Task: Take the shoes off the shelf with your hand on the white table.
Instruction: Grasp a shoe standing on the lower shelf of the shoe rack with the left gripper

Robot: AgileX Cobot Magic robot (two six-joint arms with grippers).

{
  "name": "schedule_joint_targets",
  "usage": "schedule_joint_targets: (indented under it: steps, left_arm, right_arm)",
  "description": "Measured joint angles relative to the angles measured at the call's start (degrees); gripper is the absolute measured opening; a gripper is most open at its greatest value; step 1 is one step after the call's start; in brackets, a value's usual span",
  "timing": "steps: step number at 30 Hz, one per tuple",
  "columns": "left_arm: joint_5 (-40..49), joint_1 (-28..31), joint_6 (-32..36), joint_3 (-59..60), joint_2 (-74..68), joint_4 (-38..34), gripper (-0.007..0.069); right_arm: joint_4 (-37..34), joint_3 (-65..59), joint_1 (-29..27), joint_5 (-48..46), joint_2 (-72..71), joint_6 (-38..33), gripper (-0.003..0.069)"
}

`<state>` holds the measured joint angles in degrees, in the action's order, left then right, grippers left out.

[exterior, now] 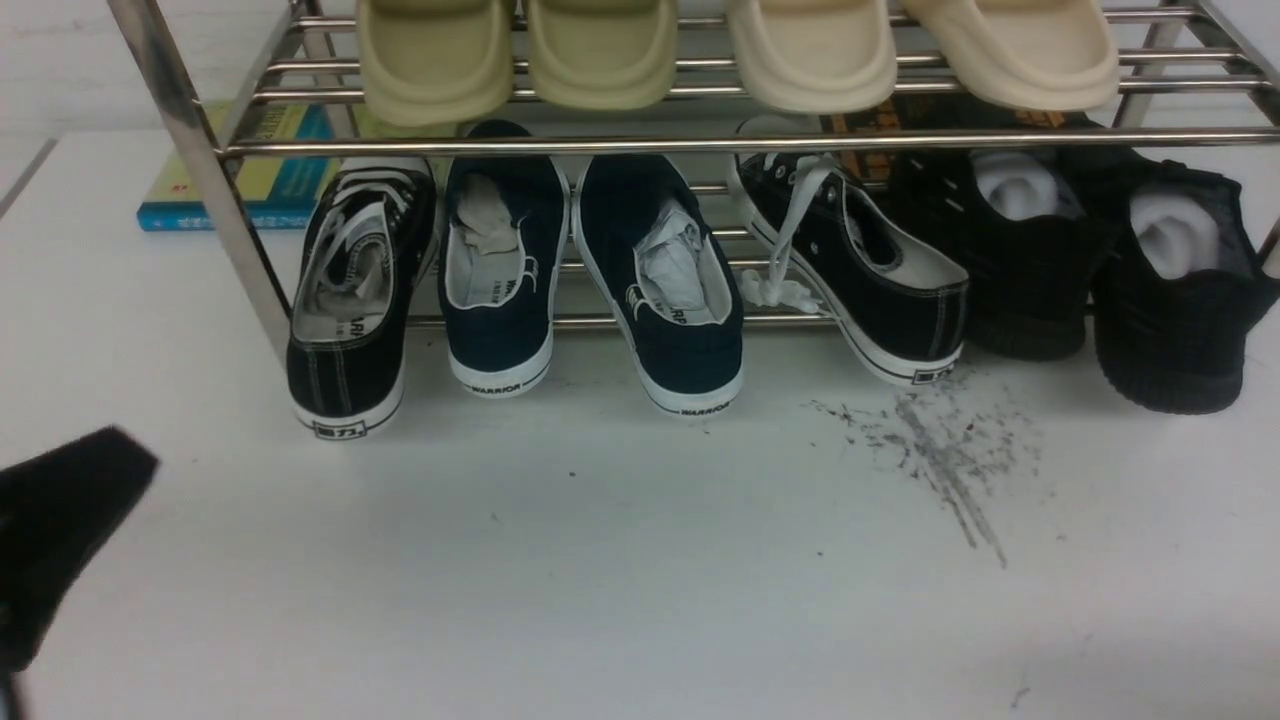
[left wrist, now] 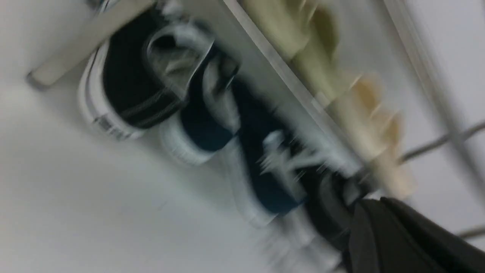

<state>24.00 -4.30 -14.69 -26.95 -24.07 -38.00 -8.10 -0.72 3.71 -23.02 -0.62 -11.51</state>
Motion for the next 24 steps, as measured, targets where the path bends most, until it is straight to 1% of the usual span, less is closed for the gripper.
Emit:
schedule_joint_targets:
  steps: [1,2,4,5,6,7,9,11,12,13,14,15,16,17,18,19,20,21,23,24]
  left_arm:
    - [6.56,0.00,0.51,-4.43,-6.79,4.12,0.0001]
    - [8.26,0.00,0.71,-6.35,-9.75,5.17,0.0001]
    - [19.26,0.00,1.44,-14.19,-21.19,11.27,0.0001]
    - [20.08,0.00,1.56,-14.85,-22.10,12.19,0.0001]
    - [26.69,-0.08,3.52,-20.52,-29.80,14.89,0.0001]
    - [29.22,-0.68,5.06,-23.22,-33.53,16.16,0.0001]
    - [32.14,-3.18,7.10,-27.36,-38.90,17.30,0.0001]
    - [33.22,-6.42,7.33,-30.47,-42.70,18.11,0.0001]
    - [33.33,-9.22,6.87,-32.31,-44.83,18.75,0.0001]
    - [32.69,-13.42,5.57,-34.48,-47.27,19.98,0.0002]
    - [32.52,-14.02,5.28,-34.85,-48.07,20.25,0.0002]
    - [30.25,-18.69,1.68,-38.16,-51.37,22.89,0.0012]
    - [28.80,-21.79,-1.14,-40.03,-53.43,25.54,0.0022]
    - [28.01,-23.15,-3.02,-41.15,-54.67,27.00,0.0029]
    - [26.89,-24.79,-6.37,-42.62,-56.73,29.14,0.0042]
    - [25.29,-26.92,-9.80,-44.67,-58.70,32.59,0.0065]
    - [24.79,-27.54,-11.18,-45.32,-59.46,33.79,0.0074]
    - [23.17,-29.39,-16.55,-47.44,-62.30,38.00,0.0111]
    - [20.49,-31.60,-23.42,-50.49,-65.61,43.94,0.0187]
    - [19.87,-31.92,-25.63,-51.32,-66.63,45.00,0.0208]
  right_arm:
    - [0.00,0.00,0.00,0.00,0.00,0.00,0.0240]
    - [0.00,0.00,0.00,0.00,0.00,0.00,0.0240]
    - [0.00,0.00,0.00,0.00,0.00,0.00,0.0240]
    - [0.00,0.00,0.00,0.00,0.00,0.00,0.0240]
    - [0.00,0.00,0.00,0.00,0.00,0.00,0.0240]
    - [0.00,0.00,0.00,0.00,0.00,0.00,0.0240]
    - [0.00,0.00,0.00,0.00,0.00,0.00,0.0240]
    - [0.00,0.00,0.00,0.00,0.00,0.00,0.0240]
    - [0.00,0.00,0.00,0.00,0.00,0.00,0.0240]
    - [0.00,0.00,0.00,0.00,0.00,0.00,0.0240]
    - [0.00,0.00,0.00,0.00,0.00,0.00,0.0240]
    - [0.00,0.00,0.00,0.00,0.00,0.00,0.0240]
    - [0.00,0.00,0.00,0.00,0.00,0.00,0.0240]
    - [0.00,0.00,0.00,0.00,0.00,0.00,0.0240]
    - [0.00,0.00,0.00,0.00,0.00,0.00,0.0240]
    - [0.00,0.00,0.00,0.00,0.00,0.00,0.0240]
    - [0.00,0.00,0.00,0.00,0.00,0.00,0.0240]
    - [0.00,0.00,0.00,0.00,0.00,0.00,0.0240]
    - [0.00,0.00,0.00,0.00,0.00,0.00,0.0240]
    - [0.00,0.00,0.00,0.00,0.00,0.00,0.0240]
